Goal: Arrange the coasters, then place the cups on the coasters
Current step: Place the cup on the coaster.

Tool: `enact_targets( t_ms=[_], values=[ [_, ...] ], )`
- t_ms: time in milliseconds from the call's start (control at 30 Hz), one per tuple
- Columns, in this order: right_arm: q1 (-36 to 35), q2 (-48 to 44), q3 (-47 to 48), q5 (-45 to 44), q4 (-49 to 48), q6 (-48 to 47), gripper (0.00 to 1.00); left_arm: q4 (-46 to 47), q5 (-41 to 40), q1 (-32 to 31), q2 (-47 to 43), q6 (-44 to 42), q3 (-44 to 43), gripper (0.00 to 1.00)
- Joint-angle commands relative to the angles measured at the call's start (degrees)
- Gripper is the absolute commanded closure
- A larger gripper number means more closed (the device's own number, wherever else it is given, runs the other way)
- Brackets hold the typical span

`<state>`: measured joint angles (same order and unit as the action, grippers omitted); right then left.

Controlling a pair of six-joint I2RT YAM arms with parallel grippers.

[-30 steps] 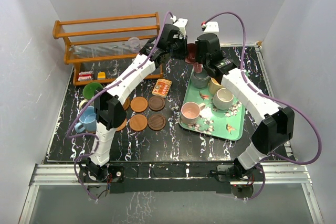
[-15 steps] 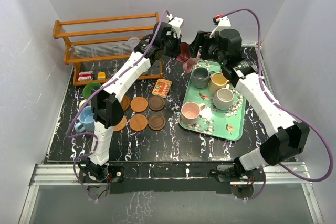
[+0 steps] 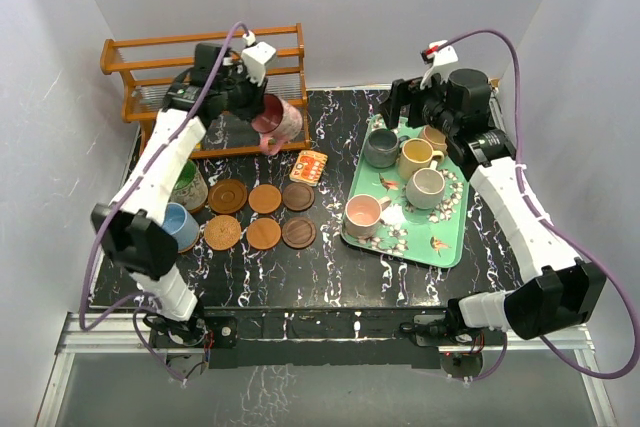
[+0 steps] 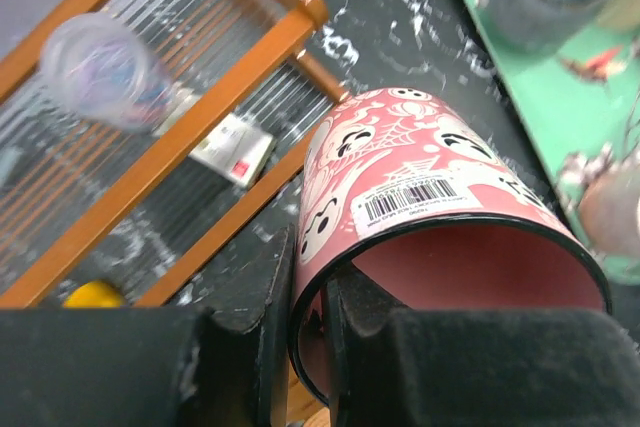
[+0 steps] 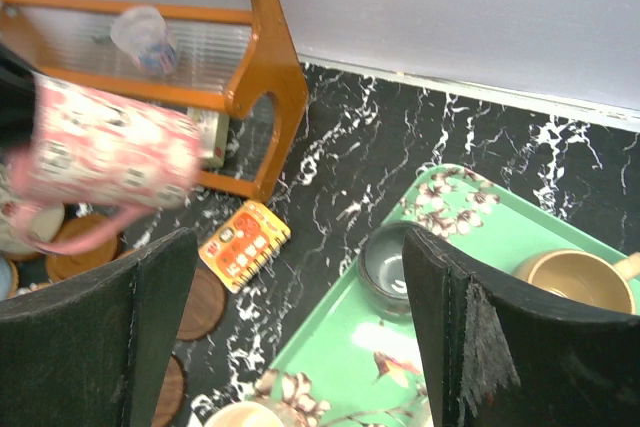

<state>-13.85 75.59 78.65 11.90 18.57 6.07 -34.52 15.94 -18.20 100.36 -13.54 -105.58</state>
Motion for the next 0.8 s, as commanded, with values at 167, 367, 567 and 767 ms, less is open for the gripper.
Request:
enact_targets(
  t_ms=[167,367,567,767],
  values=[
    [4.6,-2.0,-8.7,15.4,0.2,-15.2,0.16,-14.7,5.5,0.8,-13.0,-24.2,4.8,1.00],
    [6.9,-2.7,-13.6,22.6,0.1,-19.1,0.13,-21.4,4.8,1.8,-10.9,-32.7,5.7,1.00],
    [7.9,-3.5,-16.2,27.0,0.0,-20.7,0.05,-25.3,6.6,6.0,-8.1,-41.2,5.9,1.00],
    [8.2,-3.7,-17.0,27.7,0.5,-21.4,0.04,-29.0,8.7,9.6,-4.0,-47.2,5.9,1.00]
  ],
)
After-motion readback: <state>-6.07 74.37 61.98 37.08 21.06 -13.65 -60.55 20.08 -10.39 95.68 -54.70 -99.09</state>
